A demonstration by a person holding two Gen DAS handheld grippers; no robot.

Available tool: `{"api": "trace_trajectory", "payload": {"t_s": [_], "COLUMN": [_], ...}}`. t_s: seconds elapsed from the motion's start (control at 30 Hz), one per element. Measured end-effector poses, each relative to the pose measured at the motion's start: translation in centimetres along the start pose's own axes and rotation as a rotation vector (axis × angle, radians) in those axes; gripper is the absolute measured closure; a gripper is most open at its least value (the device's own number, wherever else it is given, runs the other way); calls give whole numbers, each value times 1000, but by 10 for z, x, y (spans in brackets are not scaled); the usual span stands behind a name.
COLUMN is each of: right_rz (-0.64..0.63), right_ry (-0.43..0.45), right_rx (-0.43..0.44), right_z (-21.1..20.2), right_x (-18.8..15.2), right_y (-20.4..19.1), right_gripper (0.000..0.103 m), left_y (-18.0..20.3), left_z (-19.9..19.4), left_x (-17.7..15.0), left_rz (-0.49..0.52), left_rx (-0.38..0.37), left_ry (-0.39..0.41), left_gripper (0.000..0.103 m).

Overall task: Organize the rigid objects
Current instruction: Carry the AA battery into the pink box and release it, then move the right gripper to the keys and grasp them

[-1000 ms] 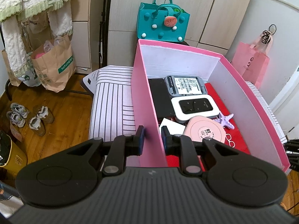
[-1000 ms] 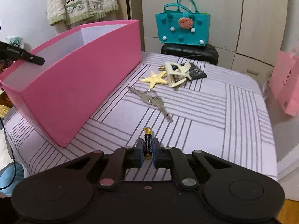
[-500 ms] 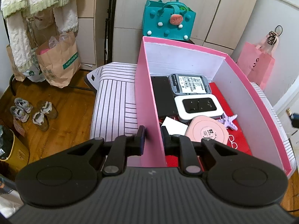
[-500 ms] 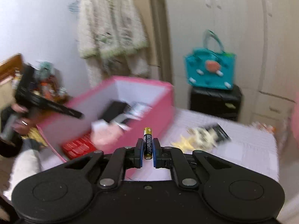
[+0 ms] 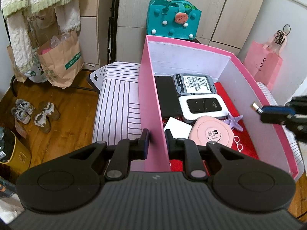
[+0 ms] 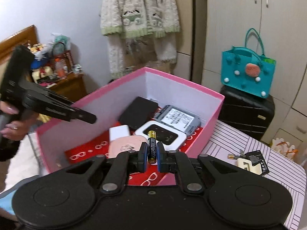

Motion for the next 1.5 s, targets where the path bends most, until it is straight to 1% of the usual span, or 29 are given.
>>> {"api": "trace_trajectory", "payload": {"t_s": [0.03,0.1,0.17,0.27,0.37,0.43,0.5,0.7,0.77,0.83,0.97,1.07,1.1,1.13,1.23,1.37,1.4,1.43,1.47,1.5], "right_rz": [26,78,115,136,173,195,215,267,258,229,156,105,90,86,143,145,149,168,197,216], "right_ry": [-2,14,37,91,124,130,118,21,-15,-49,-83,-86,-70,-64,-80,-67,-57,-43,-26,-15], "right_rx": [13,73,82,51,21,-23,-62,-115,-122,-130,-125,-132,-140,-139,-132,-151,-157,-170,-188,-200], "right_z": [0,-8,-18,-39,-57,-63,-61,-34,-23,-10,12,26,30,32,37,42,43,42,41,41], "right_x": [-1,-1,-1,-4,-16,-29,-42,-90,-101,-107,-109,-106,-104,-102,-95,-89,-88,-88,-88,-88], "right_y": [2,6,12,24,41,55,68,99,102,101,92,85,85,83,86,84,86,89,95,101], "right_gripper": [91,88,88,87,83,78,76,71,67,60,56,45,42,40,36,39,43,52,57,65], "left_y": [0,0,-1,-1,-1,-1,-1,-1,-1,-1,0,-1,-1,-1,0,0,0,0,0,-1], "left_z": [0,0,0,0,1,2,3,3,3,3,3,2,2,1,1,1,1,2,2,2], "left_x": [0,0,-1,0,-1,-2,-2,-2,-2,-2,-4,-5,-5,-6,-6,-7,-7,-6,-6,-6], "left_rz": [-1,1,0,-7,-15,-20,-24,-24,-25,-24,-21,-24,-25,-24,-20,-19,-20,-23,-25,-26], "left_rx": [1,1,4,5,7,8,9,13,12,15,24,23,22,23,25,26,23,21,21,20], "left_ry": [0,-1,-3,-3,0,0,-1,-3,-4,-5,-7,-9,-10,-11,-13,-14,-14,-14,-14,-14], "left_gripper": [87,87,87,87,87,87,87,87,87,87,87,87,87,87,87,87,87,87,87,87]}}
Point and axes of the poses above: each gripper's, at about its wrist camera, not at the fingertips, and z roughly the way its jaws point, y to its right, x to its top, the point moved 7 cm from there along z, roughly the way its jaws point, and after that the axes turned 5 degrees about -y, right-handed, at the moved point
